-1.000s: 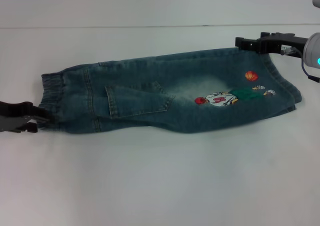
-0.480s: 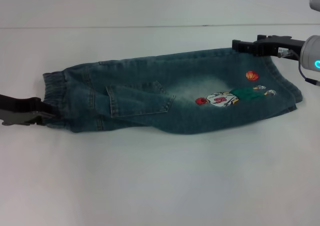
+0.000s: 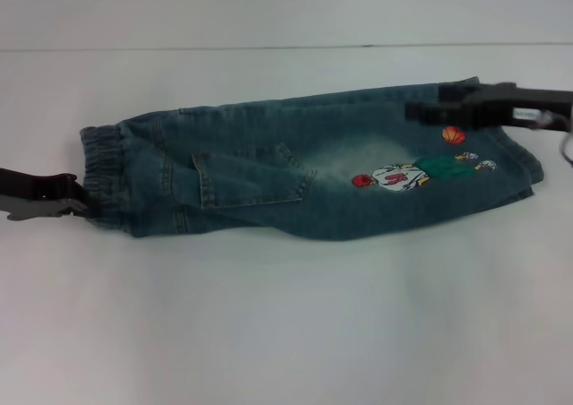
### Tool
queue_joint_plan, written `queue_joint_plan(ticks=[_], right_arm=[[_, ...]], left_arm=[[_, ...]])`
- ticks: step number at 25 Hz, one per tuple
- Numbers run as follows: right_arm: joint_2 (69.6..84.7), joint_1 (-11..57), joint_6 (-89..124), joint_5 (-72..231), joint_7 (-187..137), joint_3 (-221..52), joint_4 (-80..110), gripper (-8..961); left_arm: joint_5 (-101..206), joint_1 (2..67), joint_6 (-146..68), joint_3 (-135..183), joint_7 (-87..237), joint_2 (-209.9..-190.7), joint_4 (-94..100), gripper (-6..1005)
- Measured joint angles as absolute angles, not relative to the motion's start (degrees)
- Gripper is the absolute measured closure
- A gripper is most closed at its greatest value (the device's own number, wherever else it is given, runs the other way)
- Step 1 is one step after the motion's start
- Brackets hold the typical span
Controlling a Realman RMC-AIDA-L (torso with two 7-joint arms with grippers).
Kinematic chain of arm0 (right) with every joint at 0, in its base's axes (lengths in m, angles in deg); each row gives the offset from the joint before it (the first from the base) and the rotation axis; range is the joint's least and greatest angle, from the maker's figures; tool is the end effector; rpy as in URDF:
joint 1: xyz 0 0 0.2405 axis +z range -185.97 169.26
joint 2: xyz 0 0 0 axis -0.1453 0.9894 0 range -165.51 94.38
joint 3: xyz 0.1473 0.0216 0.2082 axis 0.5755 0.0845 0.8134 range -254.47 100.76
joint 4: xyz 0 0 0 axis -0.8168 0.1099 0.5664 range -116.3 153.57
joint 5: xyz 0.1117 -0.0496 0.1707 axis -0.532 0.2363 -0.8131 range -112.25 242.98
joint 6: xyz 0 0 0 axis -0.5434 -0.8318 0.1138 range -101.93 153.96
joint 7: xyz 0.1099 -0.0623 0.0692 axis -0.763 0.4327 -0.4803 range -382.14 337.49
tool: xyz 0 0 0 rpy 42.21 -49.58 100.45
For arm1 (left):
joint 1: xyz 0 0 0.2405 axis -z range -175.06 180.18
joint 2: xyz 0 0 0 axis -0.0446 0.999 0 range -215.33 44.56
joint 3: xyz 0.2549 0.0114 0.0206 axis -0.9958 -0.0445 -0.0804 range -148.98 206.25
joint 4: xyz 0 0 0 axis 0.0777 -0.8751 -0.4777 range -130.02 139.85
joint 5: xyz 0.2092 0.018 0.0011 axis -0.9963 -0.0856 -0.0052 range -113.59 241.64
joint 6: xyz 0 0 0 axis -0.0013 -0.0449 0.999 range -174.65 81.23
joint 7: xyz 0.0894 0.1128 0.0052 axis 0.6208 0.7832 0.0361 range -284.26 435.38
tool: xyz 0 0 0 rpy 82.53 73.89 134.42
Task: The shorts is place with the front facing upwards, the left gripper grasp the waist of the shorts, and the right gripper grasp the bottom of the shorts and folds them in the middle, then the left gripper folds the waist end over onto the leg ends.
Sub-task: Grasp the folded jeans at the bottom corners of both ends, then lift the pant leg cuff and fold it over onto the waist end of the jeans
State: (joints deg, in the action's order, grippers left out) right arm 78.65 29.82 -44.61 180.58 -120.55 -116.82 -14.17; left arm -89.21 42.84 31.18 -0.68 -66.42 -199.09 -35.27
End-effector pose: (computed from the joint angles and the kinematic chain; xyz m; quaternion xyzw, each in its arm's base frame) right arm 0.2640 0.4017 0.0253 -0.8823 0.3585 0.2056 0.2250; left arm -0.3154 0.3777 0.0498 -0.7333 -0.6470 -0.0339 0.2062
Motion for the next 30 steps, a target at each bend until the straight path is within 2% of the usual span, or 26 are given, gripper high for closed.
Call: queue_joint_plan(ticks=[3, 6, 8, 20, 30], right_arm=[[76.33, 28.74, -51.99, 180.83, -121.01, -117.02, -14.62, 54], [74.86, 28.35, -56.60, 183.18, -121.62, -117.24, -14.71, 54], [74.29, 28.35, -59.14, 185.95, -122.01, -117.30, -14.84, 55], [74.39, 28.72, -60.99, 189.47, -122.62, -117.40, -15.55, 56], [74.70, 29.48, -63.04, 189.48, -122.72, -118.84, -16.23, 57]], left_arm=[[-88.52, 42.75, 31.16, -0.71, -65.57, -199.23, -35.13, 889], [-88.42, 42.81, 31.16, -0.72, -65.03, -199.36, -35.09, 947], [-87.98, 42.85, 31.30, -0.68, -64.52, -199.40, -35.08, 947], [-79.59, 41.13, 42.72, 1.14, -59.22, -198.25, -41.10, 947], [-76.60, 41.17, 49.97, 5.12, -58.80, -195.56, -43.68, 947]])
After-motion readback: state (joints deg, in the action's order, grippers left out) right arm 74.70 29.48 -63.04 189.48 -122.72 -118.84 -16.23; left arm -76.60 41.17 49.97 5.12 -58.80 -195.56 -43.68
